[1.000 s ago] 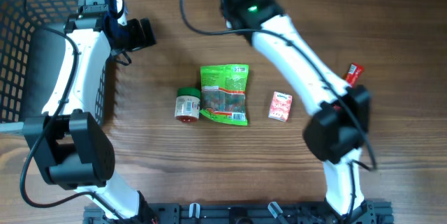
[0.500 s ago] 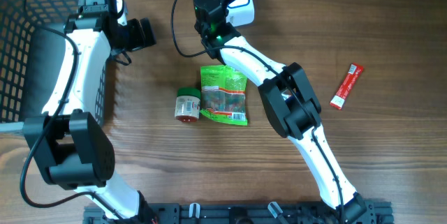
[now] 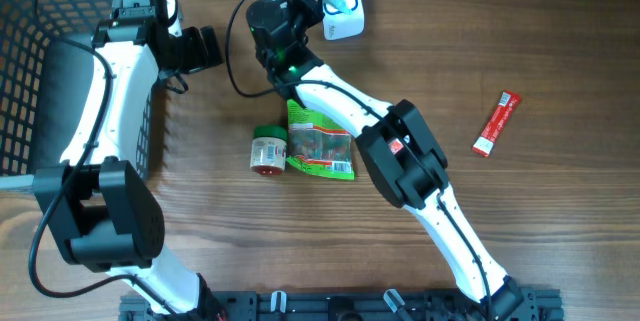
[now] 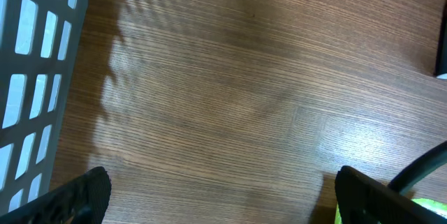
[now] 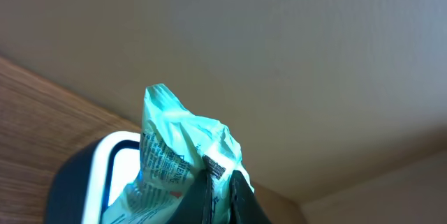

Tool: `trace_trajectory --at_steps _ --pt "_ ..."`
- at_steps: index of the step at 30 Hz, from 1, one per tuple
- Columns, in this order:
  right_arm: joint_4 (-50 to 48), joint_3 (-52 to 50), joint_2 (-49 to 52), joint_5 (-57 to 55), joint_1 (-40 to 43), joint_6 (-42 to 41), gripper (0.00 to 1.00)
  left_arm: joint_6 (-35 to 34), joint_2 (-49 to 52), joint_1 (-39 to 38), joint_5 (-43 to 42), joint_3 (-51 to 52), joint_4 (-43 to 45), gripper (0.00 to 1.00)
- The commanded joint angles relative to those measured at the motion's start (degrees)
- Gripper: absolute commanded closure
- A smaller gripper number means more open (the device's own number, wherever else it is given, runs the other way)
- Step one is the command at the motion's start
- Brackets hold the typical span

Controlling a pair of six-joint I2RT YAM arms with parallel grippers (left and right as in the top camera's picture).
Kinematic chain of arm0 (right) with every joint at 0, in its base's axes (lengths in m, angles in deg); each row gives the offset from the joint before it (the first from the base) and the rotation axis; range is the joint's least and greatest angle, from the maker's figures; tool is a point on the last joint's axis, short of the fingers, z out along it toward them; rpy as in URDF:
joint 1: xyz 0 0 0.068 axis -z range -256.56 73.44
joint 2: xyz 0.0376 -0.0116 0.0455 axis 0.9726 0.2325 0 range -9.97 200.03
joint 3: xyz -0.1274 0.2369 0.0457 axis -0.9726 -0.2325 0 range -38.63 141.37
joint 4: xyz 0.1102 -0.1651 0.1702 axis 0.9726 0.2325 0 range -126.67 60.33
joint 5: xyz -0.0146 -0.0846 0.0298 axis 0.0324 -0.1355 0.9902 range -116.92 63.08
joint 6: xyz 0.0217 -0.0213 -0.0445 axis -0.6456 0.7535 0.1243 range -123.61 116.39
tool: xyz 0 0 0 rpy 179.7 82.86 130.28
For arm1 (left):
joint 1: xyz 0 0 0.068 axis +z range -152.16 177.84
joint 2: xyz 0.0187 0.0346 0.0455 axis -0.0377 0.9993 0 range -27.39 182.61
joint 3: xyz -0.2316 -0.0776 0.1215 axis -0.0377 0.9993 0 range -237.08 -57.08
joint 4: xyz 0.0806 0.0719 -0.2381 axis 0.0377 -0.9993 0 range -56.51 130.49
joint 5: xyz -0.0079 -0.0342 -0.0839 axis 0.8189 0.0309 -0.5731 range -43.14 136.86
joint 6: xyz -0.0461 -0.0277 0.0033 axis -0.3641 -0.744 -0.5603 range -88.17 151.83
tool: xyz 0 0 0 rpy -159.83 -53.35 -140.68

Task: Scan the item barcode
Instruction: 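Carry the wipes pack up to the white scanner and hold it there, then lower the wipes pack onto the table's right side and release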

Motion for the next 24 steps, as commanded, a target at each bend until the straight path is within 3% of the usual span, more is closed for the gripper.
trace_trajectory --at_steps 1,4,6,7,10,13,17,24 --pt "-0.1 0.9 -4.8 -2.4 1.5 2.4 0.96 -0.5 -0.9 0.1 0.3 -0.5 0.0 0.00" --pt "6.0 0.9 -11.7 -2.5 1.5 1.9 0.96 -0.5 -0.9 0.1 0.3 -0.5 0.0 0.00" --pt "17.8 0.9 -15.7 -2.3 1.5 -3.8 0.96 -0.5 -0.9 0.1 0.3 -0.5 0.0 0.00" --pt "24.1 0.9 -17.0 -1.9 1.5 -8.6 0.96 -0.5 -0.9 0.1 0.3 -0.5 0.0 0.00" --pt "61.6 0.9 -23.2 15.0 2.8 -37.1 0.96 -0.5 -0.9 0.1 0.3 -0.5 0.0 0.00" --pt "79.8 0.9 -26.3 27.9 6.9 -51.6 0.96 -0.5 -0.9 0.1 0.3 -0.5 0.0 0.00" --pt "98.9 0.1 -26.9 56.7 18.4 -51.4 0.96 -0.5 -0.9 0.1 0.3 -0.5 0.0 0.00" --pt "97.8 -13.0 -26.9 58.6 34.8 -48.5 0.96 -0.5 -0.9 0.1 0.3 -0.5 0.0 0.00"
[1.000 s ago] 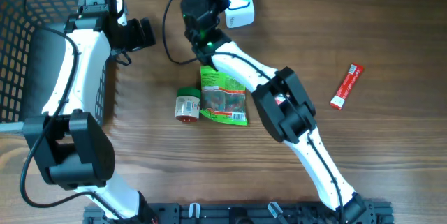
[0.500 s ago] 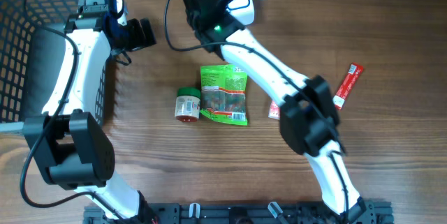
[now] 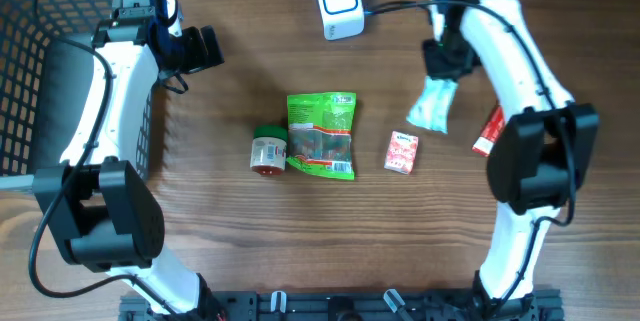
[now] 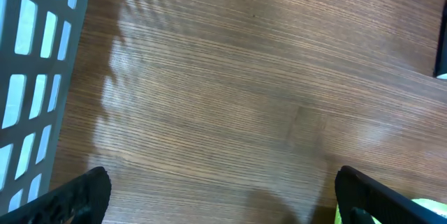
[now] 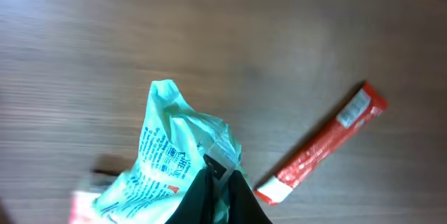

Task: Scan the item barcode
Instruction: 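Lower the wipes pack onto the table's right side and release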

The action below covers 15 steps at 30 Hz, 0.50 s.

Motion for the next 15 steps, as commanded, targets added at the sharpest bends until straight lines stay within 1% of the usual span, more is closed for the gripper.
trace_trajectory --at_steps 1,4,7,8,9,12,14,15 --pt "-3.1 -7.1 -1.8 2.8 4.8 1.1 0.96 -0.5 -0.9 0.1 0.3 -0.5 0.0 0.00" --pt "-5.4 -14.8 -1.8 2.5 8.9 3.6 0.96 -0.5 -0.9 0.1 0.3 -0.5 0.0 0.00" --pt "-5.9 -17.0 -1.8 -3.8 12.2 1.9 0.95 -0.5 -0.9 0.1 0.3 -0.5 0.0 0.00" --pt "-5.8 -16.9 -1.8 -3.7 12.7 1.9 0.73 -0.5 -0.9 0.1 0.3 -0.5 0.0 0.00" --pt "-5.9 -16.5 -1.8 -3.8 13.0 2.1 0.54 -0.5 -0.9 0.1 0.3 -0.5 0.0 0.00" --pt "-4.9 -12.6 -2.0 -3.7 12.7 -0.6 0.52 -0.5 -0.9 0.1 0.3 -0.5 0.0 0.00" --pt "-2.5 -8.5 -2.3 4.1 12.1 -1.2 0.52 -0.5 -0.9 0.1 0.3 -0.5 0.0 0.00" --pt "-0.8 -6.8 -2.3 11.8 11.9 -0.8 0.52 -0.5 -0.9 0.1 0.3 -0.5 0.0 0.00"
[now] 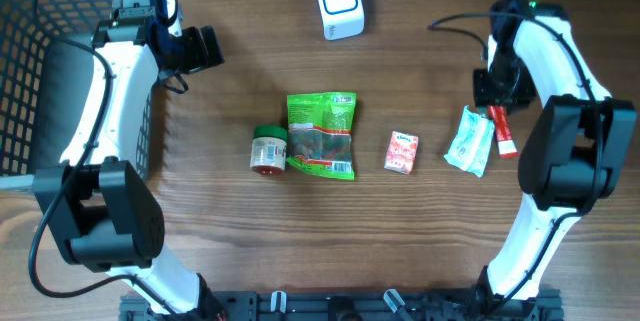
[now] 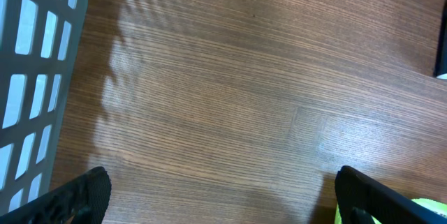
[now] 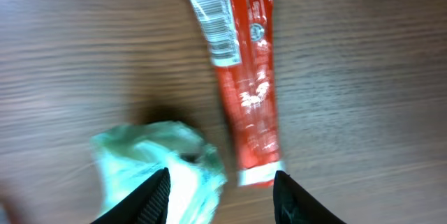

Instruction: Scan the item barcode

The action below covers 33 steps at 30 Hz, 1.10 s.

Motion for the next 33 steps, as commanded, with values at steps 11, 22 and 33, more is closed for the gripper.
trace_trajectory --at_steps 11,22,33 --pt "-3.8 -11.9 -2.1 26.1 -2.4 -4.3 0.78 -0.5 -0.9 0.1 0.3 -0.5 0.0 0.00" --pt "-2.6 -12.1 -2.8 11.9 -2.6 -6.4 0.78 -0.5 -0.9 0.1 0.3 -0.5 0.0 0.00" --pt "-3.6 -12.7 -17.4 16.9 -20.4 -18.3 0.71 -0.5 -0.9 0.1 0.3 -0.5 0.0 0.00"
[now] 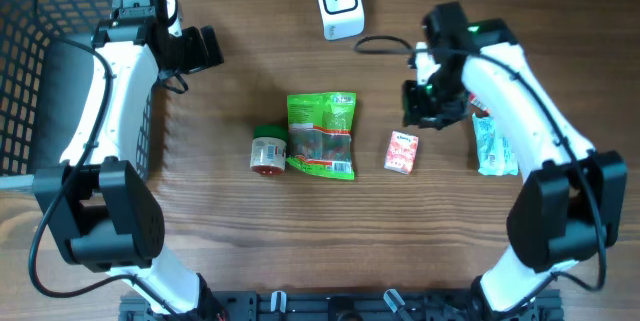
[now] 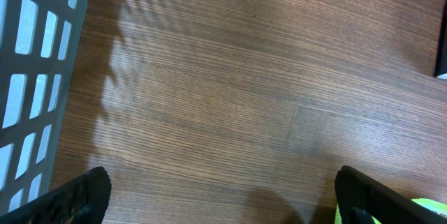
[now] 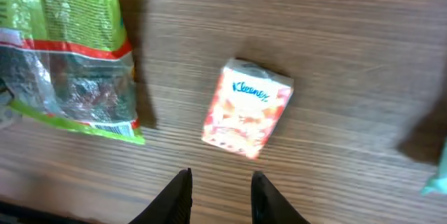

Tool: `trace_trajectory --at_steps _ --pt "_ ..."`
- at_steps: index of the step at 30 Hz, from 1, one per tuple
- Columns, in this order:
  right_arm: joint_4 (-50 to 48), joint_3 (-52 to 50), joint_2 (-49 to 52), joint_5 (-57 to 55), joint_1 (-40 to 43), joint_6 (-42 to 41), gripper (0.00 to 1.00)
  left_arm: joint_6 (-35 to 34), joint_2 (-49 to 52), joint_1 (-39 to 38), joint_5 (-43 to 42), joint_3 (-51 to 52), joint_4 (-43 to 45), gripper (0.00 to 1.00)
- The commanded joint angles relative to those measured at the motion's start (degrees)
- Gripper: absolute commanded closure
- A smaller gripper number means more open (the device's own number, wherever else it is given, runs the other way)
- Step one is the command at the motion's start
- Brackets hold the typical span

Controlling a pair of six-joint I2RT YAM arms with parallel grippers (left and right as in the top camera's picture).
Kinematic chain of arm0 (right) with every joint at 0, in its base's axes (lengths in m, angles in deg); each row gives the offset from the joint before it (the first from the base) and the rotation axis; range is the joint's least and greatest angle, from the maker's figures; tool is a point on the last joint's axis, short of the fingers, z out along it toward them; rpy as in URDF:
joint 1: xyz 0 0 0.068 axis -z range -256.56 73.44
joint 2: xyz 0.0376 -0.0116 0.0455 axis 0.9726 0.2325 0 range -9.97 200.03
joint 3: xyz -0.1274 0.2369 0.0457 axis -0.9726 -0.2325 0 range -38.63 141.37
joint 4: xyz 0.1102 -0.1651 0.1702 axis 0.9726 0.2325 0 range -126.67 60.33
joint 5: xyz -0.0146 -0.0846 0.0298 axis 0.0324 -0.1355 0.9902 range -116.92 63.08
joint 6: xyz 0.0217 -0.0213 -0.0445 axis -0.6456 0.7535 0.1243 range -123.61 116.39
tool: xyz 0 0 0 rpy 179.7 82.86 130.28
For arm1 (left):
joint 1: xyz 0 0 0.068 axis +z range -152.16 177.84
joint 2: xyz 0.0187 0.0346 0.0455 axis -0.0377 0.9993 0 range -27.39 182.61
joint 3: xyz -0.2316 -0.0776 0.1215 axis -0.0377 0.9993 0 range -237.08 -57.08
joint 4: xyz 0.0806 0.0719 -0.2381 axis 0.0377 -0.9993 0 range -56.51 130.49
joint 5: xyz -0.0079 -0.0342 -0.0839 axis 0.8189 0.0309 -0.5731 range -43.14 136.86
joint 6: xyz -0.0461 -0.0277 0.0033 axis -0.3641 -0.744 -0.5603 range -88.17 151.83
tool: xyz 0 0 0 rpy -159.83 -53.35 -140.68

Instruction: Scan the item barcode

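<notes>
The white barcode scanner [image 1: 338, 3] stands at the table's far edge. A red-and-white Kleenex pack [image 1: 402, 151] lies mid-table; in the right wrist view the pack [image 3: 246, 109] sits just ahead of my right gripper [image 3: 220, 189], which is open and empty. In the overhead view the right gripper [image 1: 420, 113] hovers just beyond the pack. A teal packet [image 1: 492, 143] lies loose at the right. My left gripper [image 1: 205, 48] is open and empty at the far left, over bare wood [image 2: 223, 112].
A green snack bag [image 1: 321, 136] and a small jar [image 1: 268, 150] lie left of the Kleenex pack. A dark mesh basket [image 1: 30, 71] fills the left edge. A black cable [image 1: 380, 43] trails between the scanner and the right arm.
My right gripper, open over the red stick and teal packet at the far right, has moved left and now hangs open by the Kleenex pack. The left arm has not moved.
My right gripper first held the teal packet up at the scanner. Then it had the packet over the table's right side near a red stick. Later the packet lay loose there with the gripper open. Now the gripper is by the Kleenex pack.
</notes>
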Motion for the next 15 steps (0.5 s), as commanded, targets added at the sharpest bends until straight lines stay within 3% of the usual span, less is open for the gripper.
trace_trajectory --at_steps 1,5,15 --pt "-2.4 -2.3 0.0 -3.6 -1.2 -8.1 0.71 -0.5 -0.9 0.1 0.3 -0.5 0.0 0.00" --pt "-9.0 -9.9 0.0 -3.2 1.0 -8.5 0.72 -0.5 -0.9 0.1 0.3 -0.5 0.0 0.00" --pt "-21.5 -21.8 0.0 10.2 8.1 -2.5 0.74 -0.5 -0.9 0.1 0.3 -0.5 0.0 0.00"
